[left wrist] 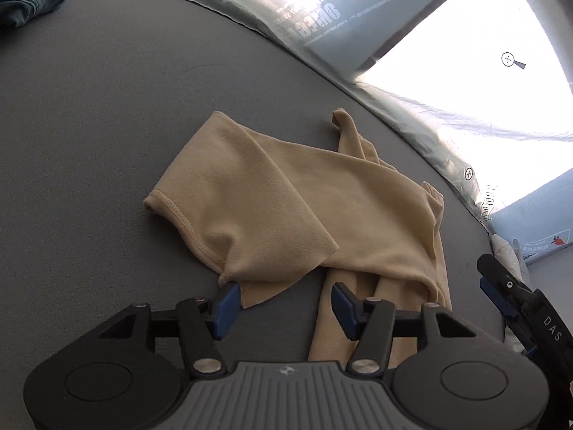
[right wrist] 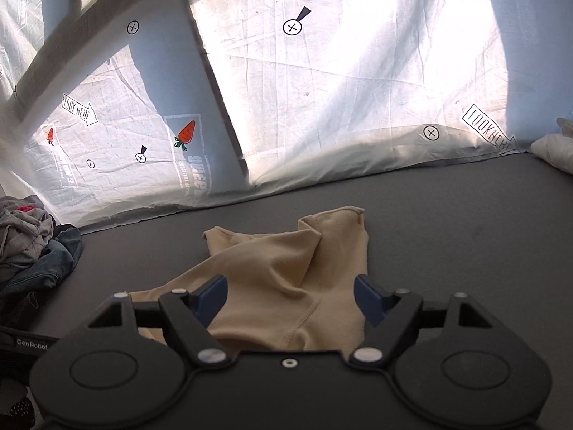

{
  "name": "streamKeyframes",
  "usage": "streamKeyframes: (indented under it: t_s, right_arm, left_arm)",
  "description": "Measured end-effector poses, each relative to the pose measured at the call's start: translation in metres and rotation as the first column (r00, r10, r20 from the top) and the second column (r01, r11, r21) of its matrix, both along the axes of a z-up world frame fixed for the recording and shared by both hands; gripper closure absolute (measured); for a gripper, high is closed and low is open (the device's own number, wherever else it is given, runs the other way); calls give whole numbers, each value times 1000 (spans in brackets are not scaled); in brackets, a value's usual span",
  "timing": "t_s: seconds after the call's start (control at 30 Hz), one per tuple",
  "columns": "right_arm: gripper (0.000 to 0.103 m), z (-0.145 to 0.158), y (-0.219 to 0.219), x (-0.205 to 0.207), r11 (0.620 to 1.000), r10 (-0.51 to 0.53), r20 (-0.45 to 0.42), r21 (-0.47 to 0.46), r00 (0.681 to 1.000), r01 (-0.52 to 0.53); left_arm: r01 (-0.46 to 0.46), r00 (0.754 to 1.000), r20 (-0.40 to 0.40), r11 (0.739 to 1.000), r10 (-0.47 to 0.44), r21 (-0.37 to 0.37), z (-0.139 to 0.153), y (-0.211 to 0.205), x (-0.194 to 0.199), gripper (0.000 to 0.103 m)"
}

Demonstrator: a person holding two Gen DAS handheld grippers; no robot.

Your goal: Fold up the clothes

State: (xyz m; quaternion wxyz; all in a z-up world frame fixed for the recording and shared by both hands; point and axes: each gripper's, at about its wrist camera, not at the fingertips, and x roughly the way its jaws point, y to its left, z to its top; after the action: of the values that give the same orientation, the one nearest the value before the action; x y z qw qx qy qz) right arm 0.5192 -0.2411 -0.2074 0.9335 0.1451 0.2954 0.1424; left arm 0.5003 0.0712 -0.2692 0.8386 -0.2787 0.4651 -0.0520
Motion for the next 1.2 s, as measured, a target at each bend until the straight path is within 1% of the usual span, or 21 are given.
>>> streamKeyframes:
  t_s: [0.07, 0.1, 0.13, 0.23, 0.27, 0.4, 0.53, 0.7, 0.73, 0.77, 0.8, 0.87, 0.97, 1.07, 1.2]
  right_arm:
    - [63, 2, 10, 12, 993, 79, -31, 86, 996, -76]
    - [67, -2, 16, 20, 984, 121, -60, 138, 991, -112]
    - [76, -5, 21, 27, 971, 164, -87, 191, 983, -145]
    - [79, -25, 39, 45, 925, 275, -163, 313, 948, -215]
    - [79, -34, 45, 50, 914, 300, -190, 338, 935, -225]
    - [79, -61, 59, 60, 888, 336, -272, 411, 902, -207]
    - [73, -71, 68, 64, 874, 381, -290, 424, 878, -239]
    - [74, -73, 79, 71, 863, 425, -299, 418, 855, -282]
    - [77, -73, 80, 71, 860, 436, -298, 417, 849, -294]
    - [83, -72, 81, 69, 859, 442, -297, 412, 847, -304]
    - [87, -71, 82, 68, 859, 447, -295, 405, 845, -313]
    - [101, -71, 81, 64, 864, 441, -296, 397, 847, -311]
    - [101, -70, 76, 58, 872, 422, -295, 391, 857, -295]
    - [101, -67, 68, 48, 874, 400, -290, 406, 869, -267]
    - [101, -58, 54, 30, 880, 359, -272, 418, 893, -227]
  left_arm:
    - [-2, 1000, 6, 1000, 2, -15, -1, 1, 0, 36]
    - [-8, 1000, 5, 999, 8, -34, -3, 3, 0, 34]
    - [-15, 1000, 3, 998, 15, -54, -4, 5, 0, 34]
    - [-46, 999, -15, 992, 45, -122, -8, 14, 2, 34]
    - [-55, 998, -19, 989, 53, -136, -9, 15, 2, 34]
    - [-88, 996, -37, 978, 82, -187, -12, 21, 4, 34]
    - [-93, 995, -40, 974, 87, -206, -14, 22, 5, 34]
    - [-109, 994, -47, 967, 101, -231, -16, 25, 5, 34]
    - [-113, 993, -48, 965, 104, -237, -17, 25, 5, 34]
    - [-115, 993, -50, 963, 106, -242, -17, 26, 4, 34]
    - [-113, 993, -47, 964, 105, -241, -17, 25, 4, 34]
    - [-116, 993, -46, 964, 108, -238, -17, 24, 4, 34]
    - [-126, 992, -57, 965, 116, -230, -16, 23, 4, 34]
    - [-130, 991, -70, 969, 118, -208, -13, 20, 3, 34]
    - [-123, 990, -89, 984, 111, -131, -6, 11, -3, 34]
